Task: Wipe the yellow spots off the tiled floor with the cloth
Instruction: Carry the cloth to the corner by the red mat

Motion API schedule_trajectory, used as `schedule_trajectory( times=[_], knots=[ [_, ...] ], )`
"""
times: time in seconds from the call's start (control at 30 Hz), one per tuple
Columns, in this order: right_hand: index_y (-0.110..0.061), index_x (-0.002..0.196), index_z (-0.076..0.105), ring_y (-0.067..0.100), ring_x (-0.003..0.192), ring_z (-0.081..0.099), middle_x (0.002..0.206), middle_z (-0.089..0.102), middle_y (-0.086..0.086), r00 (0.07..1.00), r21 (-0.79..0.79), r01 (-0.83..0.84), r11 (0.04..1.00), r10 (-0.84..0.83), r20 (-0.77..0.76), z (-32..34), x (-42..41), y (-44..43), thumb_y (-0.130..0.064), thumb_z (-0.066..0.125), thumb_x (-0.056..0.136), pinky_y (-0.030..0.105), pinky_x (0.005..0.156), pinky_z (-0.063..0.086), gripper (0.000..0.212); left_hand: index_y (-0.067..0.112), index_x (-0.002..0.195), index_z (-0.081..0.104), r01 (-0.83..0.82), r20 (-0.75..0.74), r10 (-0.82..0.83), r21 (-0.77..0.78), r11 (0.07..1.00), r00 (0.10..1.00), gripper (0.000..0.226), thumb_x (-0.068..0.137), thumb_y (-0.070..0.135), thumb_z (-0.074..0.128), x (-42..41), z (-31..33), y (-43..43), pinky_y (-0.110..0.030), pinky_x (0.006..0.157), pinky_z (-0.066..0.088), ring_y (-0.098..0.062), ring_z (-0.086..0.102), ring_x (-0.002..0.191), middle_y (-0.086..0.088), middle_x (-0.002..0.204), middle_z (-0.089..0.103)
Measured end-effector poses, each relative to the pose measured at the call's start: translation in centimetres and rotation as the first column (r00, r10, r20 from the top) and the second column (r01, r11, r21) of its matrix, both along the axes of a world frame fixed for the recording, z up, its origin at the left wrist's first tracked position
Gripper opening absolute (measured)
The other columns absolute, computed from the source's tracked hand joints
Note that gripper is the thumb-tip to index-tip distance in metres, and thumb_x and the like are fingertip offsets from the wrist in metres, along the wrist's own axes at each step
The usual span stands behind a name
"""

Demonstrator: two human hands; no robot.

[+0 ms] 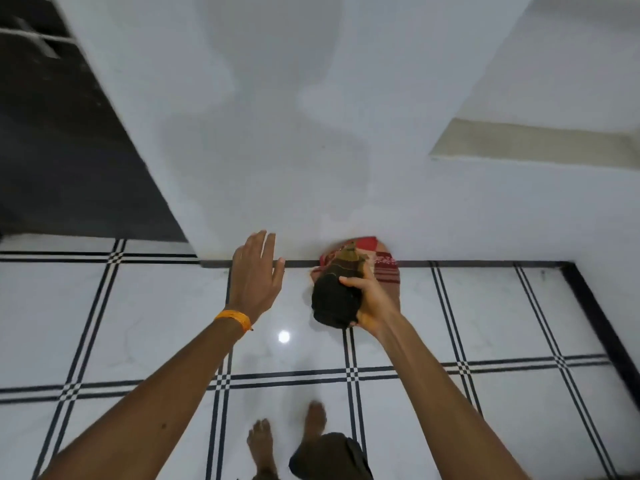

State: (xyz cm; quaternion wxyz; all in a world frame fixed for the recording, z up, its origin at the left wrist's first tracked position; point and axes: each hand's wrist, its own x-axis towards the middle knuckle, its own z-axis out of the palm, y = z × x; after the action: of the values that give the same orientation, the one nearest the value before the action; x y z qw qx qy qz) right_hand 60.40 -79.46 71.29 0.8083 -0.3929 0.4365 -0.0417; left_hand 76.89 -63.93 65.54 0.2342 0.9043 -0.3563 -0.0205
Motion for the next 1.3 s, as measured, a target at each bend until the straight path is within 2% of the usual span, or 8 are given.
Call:
schedule_trajectory(
  times=[0.1, 0.23, 0.37, 0.77, 0.87, 1.0, 1.1, 1.3],
  knots=[
    [-0.026, 0.119, 0.068, 0.04, 0.121, 0.063, 0.125, 0.07, 0.017, 0.995, 0.028, 0.099, 0.995, -0.099, -0.01, -3.1, -1.4, -4.0, 0.007, 0.059, 0.091, 0.053, 0.1, 0.053, 0.044, 0.007, 0.148, 0.04, 0.076, -0.023, -0.075, 0.054, 0.996, 0.997, 0.054, 0.1, 0.031, 0.049, -0.1, -2.5, -5.2, -0.053, 0.114, 0.034, -0.036, 0.037, 0.143, -0.017, 0.153, 0.041],
    [-0.023, 0.125, 0.063, 0.035, 0.108, 0.07, 0.119, 0.072, 0.015, 0.983, 0.052, 0.165, 0.985, -0.16, -0.09, -7.4, -2.5, -8.9, 0.005, 0.062, 0.09, 0.046, 0.083, 0.061, 0.046, 0.008, 0.15, 0.037, 0.162, -0.051, -0.156, 0.17, 0.972, 0.986, 0.058, 0.1, 0.036, 0.047, -0.2, -5.7, -11.4, -0.054, 0.116, 0.032, -0.036, 0.034, 0.145, -0.017, 0.156, 0.037],
    [-0.022, 0.122, 0.064, 0.035, 0.107, 0.07, 0.118, 0.072, 0.015, 0.97, 0.098, 0.204, 0.974, -0.188, -0.152, -13.3, -2.8, -13.9, 0.004, 0.064, 0.089, 0.046, 0.082, 0.06, 0.043, 0.008, 0.149, 0.038, 0.198, -0.06, -0.19, 0.218, 0.955, 0.98, 0.056, 0.101, 0.035, 0.047, -0.2, -9.9, -17.0, -0.052, 0.117, 0.03, -0.035, 0.033, 0.145, -0.016, 0.155, 0.038],
    [-0.008, 0.115, 0.063, 0.032, 0.093, 0.068, 0.107, 0.069, 0.015, 0.893, 0.209, 0.265, 0.941, -0.158, -0.421, -37.2, 0.4, -24.6, -0.005, 0.064, 0.092, 0.041, 0.067, 0.056, 0.023, 0.009, 0.146, 0.041, 0.35, -0.109, -0.333, 0.305, 0.886, 0.937, 0.058, 0.099, 0.04, 0.031, 2.1, -32.7, -29.4, -0.054, 0.112, 0.036, -0.035, 0.039, 0.141, -0.016, 0.152, 0.043],
    [-0.011, 0.107, 0.061, 0.033, 0.098, 0.065, 0.115, 0.066, 0.018, 0.901, 0.22, 0.218, 0.951, -0.11, -0.419, -41.9, 2.6, -26.8, -0.008, 0.063, 0.094, 0.045, 0.076, 0.056, 0.014, 0.008, 0.147, 0.041, 0.338, -0.102, -0.322, 0.303, 0.891, 0.941, 0.055, 0.1, 0.038, 0.038, 3.4, -37.6, -31.0, -0.055, 0.113, 0.036, -0.037, 0.039, 0.14, -0.018, 0.152, 0.042],
    [-0.011, 0.13, 0.057, 0.032, 0.114, 0.065, 0.128, 0.065, 0.016, 0.961, 0.156, 0.204, 0.966, -0.168, -0.218, -45.6, 5.0, -30.6, -0.012, 0.064, 0.094, 0.046, 0.097, 0.054, 0.037, 0.008, 0.145, 0.042, 0.307, -0.093, -0.293, 0.302, 0.902, 0.952, 0.054, 0.101, 0.039, 0.039, 5.2, -41.0, -32.2, -0.055, 0.111, 0.038, -0.038, 0.044, 0.137, -0.018, 0.149, 0.046],
    [-0.015, 0.124, 0.061, 0.031, 0.109, 0.069, 0.113, 0.075, 0.011, 0.967, 0.246, 0.254, 0.935, -0.241, -0.082, -47.7, 4.5, -32.3, -0.021, 0.057, 0.1, 0.042, 0.087, 0.057, 0.025, 0.006, 0.143, 0.045, 0.29, -0.082, -0.278, 0.294, 0.911, 0.957, 0.054, 0.1, 0.039, 0.041, 6.3, -41.9, -32.2, -0.054, 0.11, 0.039, -0.039, 0.047, 0.135, -0.019, 0.146, 0.049],
    [-0.008, 0.123, 0.062, 0.026, 0.098, 0.071, 0.117, 0.067, 0.017, 0.95, 0.22, 0.217, 0.951, -0.155, -0.27, -53.4, 1.8, -29.1, -0.005, 0.066, 0.094, 0.028, 0.069, 0.061, 0.029, 0.005, 0.144, 0.043, 0.291, -0.097, -0.275, 0.303, 0.907, 0.957, 0.058, 0.099, 0.042, 0.036, 7.8, -42.6, -31.4, -0.054, 0.112, 0.037, -0.04, 0.044, 0.137, -0.021, 0.148, 0.047]
  ],
)
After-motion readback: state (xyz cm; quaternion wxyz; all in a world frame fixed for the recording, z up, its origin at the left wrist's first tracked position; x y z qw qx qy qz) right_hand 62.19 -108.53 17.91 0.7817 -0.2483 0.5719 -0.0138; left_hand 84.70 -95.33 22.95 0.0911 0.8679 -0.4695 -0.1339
